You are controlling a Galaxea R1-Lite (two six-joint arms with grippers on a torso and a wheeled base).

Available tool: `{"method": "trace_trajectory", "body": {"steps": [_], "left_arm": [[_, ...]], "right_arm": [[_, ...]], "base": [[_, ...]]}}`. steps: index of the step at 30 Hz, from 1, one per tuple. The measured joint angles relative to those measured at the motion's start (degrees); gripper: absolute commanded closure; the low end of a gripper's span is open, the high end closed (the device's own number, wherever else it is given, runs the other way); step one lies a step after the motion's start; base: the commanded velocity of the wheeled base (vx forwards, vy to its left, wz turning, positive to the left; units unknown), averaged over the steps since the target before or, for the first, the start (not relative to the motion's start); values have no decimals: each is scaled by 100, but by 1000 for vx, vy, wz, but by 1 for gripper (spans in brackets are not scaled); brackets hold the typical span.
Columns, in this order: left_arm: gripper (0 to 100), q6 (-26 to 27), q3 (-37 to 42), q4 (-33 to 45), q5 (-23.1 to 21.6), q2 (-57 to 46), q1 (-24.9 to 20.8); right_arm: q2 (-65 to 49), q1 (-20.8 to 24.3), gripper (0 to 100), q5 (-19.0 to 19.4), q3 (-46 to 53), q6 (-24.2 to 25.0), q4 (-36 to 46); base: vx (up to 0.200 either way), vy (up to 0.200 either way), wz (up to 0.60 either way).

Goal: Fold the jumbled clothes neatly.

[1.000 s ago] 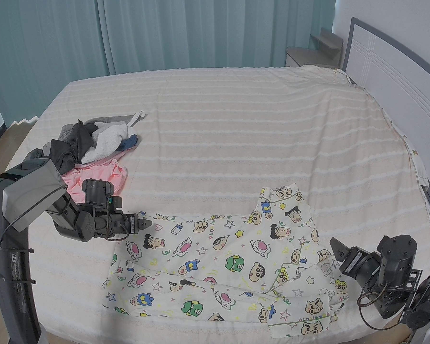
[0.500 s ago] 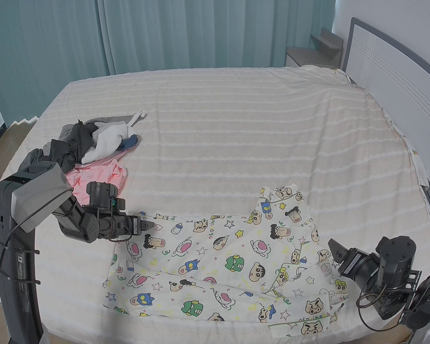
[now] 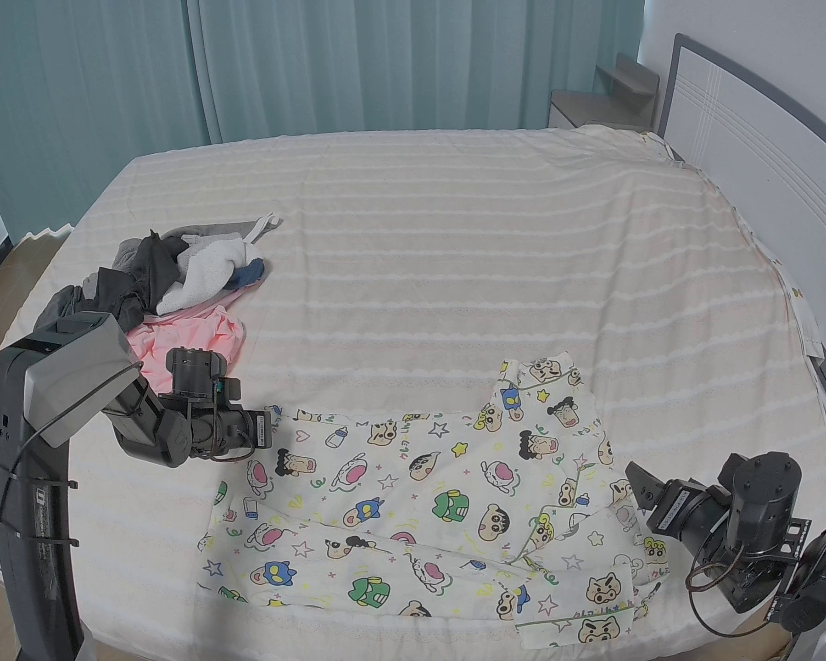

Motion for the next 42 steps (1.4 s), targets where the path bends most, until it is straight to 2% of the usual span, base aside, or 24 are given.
{"method": "trace_trajectory", "body": {"steps": [5, 10, 13, 17, 21, 26, 33, 42], "left_arm": [[100, -22, 7, -199, 124, -28, 7], [100, -94, 33, -539, 324, -57, 11], [100, -228, 79, -736, 455, -90, 11], [100, -323, 138, -875, 538, -129, 13], [100, -395, 230, -981, 606, -182, 22], [100, -444, 368, -1117, 650, -250, 46], [100, -474, 528, -1193, 679, -325, 104], [100, -630, 647, -1218, 681, -374, 123]], "right_arm": [[0, -333, 0, 703, -17, -558, 2], [94, -1229, 0, 1613, -518, -1202, 297], [235, -1786, 0, 2088, -1312, -1391, 994], [397, -2136, 0, 2469, -2220, -1497, 2009], [657, -2398, 0, 3029, -3399, -1564, 3144], [1092, -2588, 0, 3544, -4537, -1604, 4040], [2057, -2726, 0, 3883, -5849, -1632, 4743], [3033, -2765, 0, 3962, -7224, -1602, 5400]], "base": [[0, 0, 0], [0, 0, 0], [0, 0, 0], [0, 0, 0], [0, 0, 0], [0, 0, 0], [0, 0, 0], [0, 0, 0]]}}
